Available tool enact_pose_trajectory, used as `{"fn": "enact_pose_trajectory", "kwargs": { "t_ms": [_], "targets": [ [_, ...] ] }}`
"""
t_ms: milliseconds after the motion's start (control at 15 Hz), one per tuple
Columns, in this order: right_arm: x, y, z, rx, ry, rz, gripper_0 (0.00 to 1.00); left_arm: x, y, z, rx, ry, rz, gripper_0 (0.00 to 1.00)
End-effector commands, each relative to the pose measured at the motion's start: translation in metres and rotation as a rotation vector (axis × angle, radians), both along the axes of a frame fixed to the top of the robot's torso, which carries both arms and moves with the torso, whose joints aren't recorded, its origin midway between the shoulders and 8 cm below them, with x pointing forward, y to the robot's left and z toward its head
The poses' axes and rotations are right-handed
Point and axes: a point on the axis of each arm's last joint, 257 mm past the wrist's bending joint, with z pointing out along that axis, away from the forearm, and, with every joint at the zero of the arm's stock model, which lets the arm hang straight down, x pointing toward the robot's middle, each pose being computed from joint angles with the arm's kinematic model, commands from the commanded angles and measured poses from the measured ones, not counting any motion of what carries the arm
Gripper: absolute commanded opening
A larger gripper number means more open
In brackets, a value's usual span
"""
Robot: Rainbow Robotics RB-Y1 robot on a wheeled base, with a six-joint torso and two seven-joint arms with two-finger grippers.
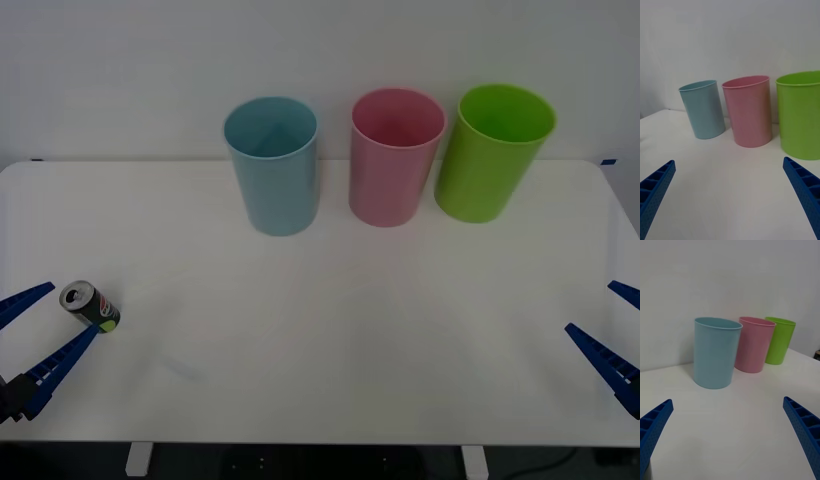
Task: Grasp the object on the table and drop it into the matching bin: aluminum can to the light blue bin, PET bottle to the pink bin.
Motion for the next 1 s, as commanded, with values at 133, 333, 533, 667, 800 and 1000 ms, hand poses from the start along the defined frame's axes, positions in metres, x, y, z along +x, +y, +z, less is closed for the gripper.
{"fn": "enact_pose_trajectory", "kwargs": {
  "t_ms": [133,333,533,667,800,1000],
  "targets": [
    [0.0,0.0,0.0,0.0,0.0,0.0,1.0,0.0,0.0,0.0,0.0,0.0,0.0,1.0],
    [0.0,0.0,0.0,0.0,0.0,0.0,1.0,-0.01,-0.007,-0.019,-0.085,0.046,0.004,1.0],
    [0.0,0.0,0.0,0.0,0.0,0.0,1.0,-0.009,-0.003,-0.023,-0.089,0.058,0.023,1.0],
    [0.0,0.0,0.0,0.0,0.0,0.0,1.0,-0.006,0.002,-0.028,-0.083,0.065,0.054,1.0],
    [0.0,0.0,0.0,0.0,0.0,0.0,1.0,-0.004,0.005,-0.033,-0.074,0.07,0.078,1.0],
    [0.0,0.0,0.0,0.0,0.0,0.0,1.0,-0.004,0.013,-0.04,-0.042,0.077,0.11,1.0]
  ]
}}
